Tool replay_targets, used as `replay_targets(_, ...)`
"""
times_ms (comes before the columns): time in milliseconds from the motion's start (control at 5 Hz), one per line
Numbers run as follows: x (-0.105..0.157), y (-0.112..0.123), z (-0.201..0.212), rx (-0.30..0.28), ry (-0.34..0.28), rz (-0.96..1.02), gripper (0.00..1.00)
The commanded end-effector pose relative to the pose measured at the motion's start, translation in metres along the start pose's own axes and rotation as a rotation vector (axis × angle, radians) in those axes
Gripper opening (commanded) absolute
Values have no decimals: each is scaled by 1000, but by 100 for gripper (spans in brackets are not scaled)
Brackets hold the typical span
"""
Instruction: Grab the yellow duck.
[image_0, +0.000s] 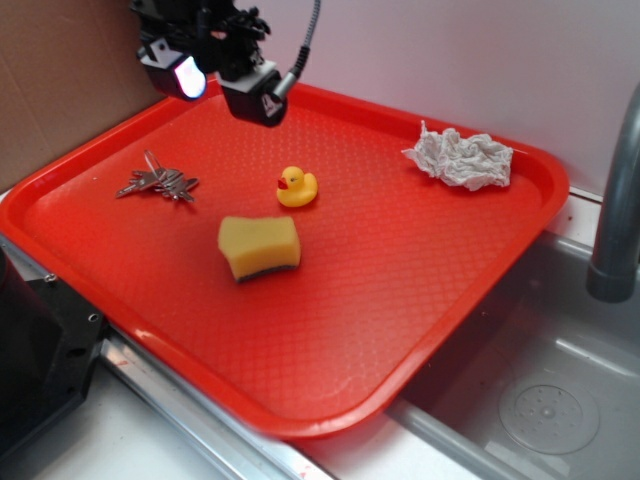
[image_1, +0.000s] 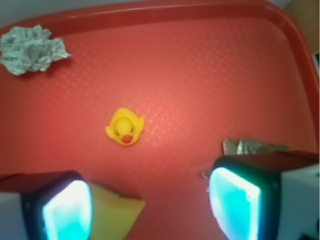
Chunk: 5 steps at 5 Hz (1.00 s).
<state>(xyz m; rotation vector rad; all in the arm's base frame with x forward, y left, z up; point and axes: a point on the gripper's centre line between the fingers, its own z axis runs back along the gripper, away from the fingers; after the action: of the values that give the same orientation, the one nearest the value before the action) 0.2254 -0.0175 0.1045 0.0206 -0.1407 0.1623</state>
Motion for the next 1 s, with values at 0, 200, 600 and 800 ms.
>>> replay_targets(0, 16, -7, -35, 64, -19, -36, 100)
replay_targets(200, 17, -10, -54, 72, 4, -62, 100)
replay_targets(600, 21, -9, -72, 30, 22, -93, 100)
replay_targets(800, 24, -8, -78, -62, 22, -133, 0)
